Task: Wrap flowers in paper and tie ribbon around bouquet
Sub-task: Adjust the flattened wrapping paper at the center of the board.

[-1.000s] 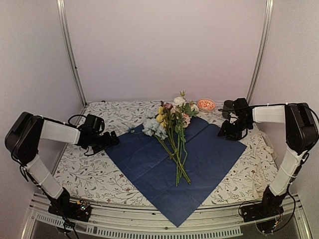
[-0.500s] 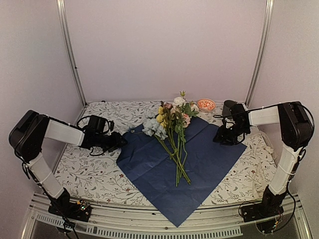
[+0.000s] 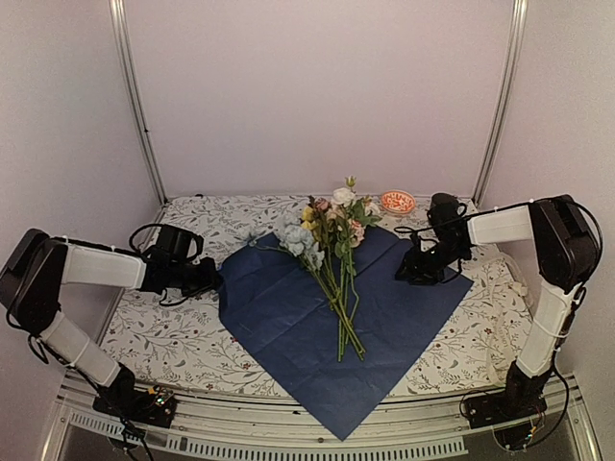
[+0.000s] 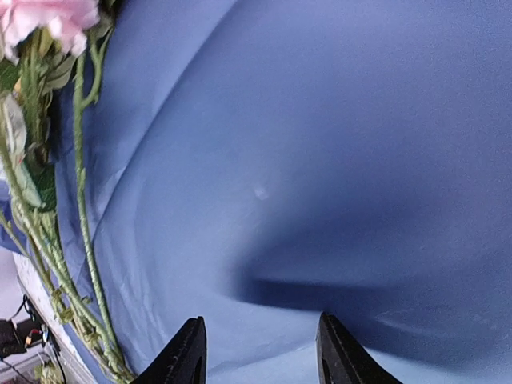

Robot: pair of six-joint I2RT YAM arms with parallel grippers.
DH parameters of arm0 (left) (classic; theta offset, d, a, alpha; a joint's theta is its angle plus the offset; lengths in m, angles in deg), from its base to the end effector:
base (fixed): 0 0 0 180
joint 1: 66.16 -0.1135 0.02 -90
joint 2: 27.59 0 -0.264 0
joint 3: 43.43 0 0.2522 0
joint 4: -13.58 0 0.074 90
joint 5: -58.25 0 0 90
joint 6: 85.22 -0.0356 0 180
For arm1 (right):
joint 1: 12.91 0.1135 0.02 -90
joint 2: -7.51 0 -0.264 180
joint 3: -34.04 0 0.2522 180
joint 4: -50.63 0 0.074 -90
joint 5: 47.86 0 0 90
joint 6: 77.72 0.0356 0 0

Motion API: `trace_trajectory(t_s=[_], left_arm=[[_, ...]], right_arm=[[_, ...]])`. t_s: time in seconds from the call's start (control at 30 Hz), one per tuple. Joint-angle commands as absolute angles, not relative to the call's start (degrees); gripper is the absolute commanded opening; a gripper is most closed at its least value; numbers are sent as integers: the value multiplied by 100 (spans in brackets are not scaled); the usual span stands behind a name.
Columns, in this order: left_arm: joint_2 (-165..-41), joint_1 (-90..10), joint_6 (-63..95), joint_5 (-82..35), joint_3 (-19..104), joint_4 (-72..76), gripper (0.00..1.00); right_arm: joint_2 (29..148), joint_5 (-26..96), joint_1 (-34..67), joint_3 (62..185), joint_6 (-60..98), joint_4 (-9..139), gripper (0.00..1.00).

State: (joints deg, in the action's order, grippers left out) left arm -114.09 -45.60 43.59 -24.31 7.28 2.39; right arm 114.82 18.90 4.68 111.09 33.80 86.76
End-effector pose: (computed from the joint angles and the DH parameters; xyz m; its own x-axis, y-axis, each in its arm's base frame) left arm 0.2634 -0.1037 0.1496 -0.8035 -0.3624 -0.4723 -0.0932 0.8602 -0.5014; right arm 0.3381 0.1219 0.1407 -0.9697 0.0462 -0.2400 -0.0781 0.8720 0.4833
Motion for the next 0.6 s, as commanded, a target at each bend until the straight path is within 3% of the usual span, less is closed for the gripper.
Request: trace_trajectory(t_s=[0.0, 0.2, 0.23, 0.27, 0.33, 0.4, 0.5, 0.57], left_arm=[[-11235, -4633, 4229, -2899, 473, -180, 0], [-11177, -4654, 4115, -3210, 541, -280, 0], [-11176, -4660, 4076, -3302, 597, -306, 7], [-11181, -4671, 4047, -3378, 661, -391, 19], [-11173, -4665, 3964, -3476, 806, -533, 53], [-11092, -4657, 3926, -3578, 910, -712, 77], [-10767, -4624, 3896, -3816, 969, -899, 94], [-10475, -4555, 3842, -3947, 1007, -1021, 99]], right_arm=[[11348, 1641, 938, 11488, 3045, 9053, 49], [10718, 2798, 2445, 11882, 2448, 10278, 49], [10630, 3015, 2780, 11877, 2363, 10450, 49], [10558, 3220, 3101, 11873, 2333, 10636, 49], [10470, 3540, 3860, 11885, 2390, 10963, 49], [10446, 3749, 4502, 11891, 2561, 11174, 51], [10528, 3794, 5454, 11903, 2813, 11244, 58], [10723, 3816, 5886, 11976, 2980, 11326, 64]])
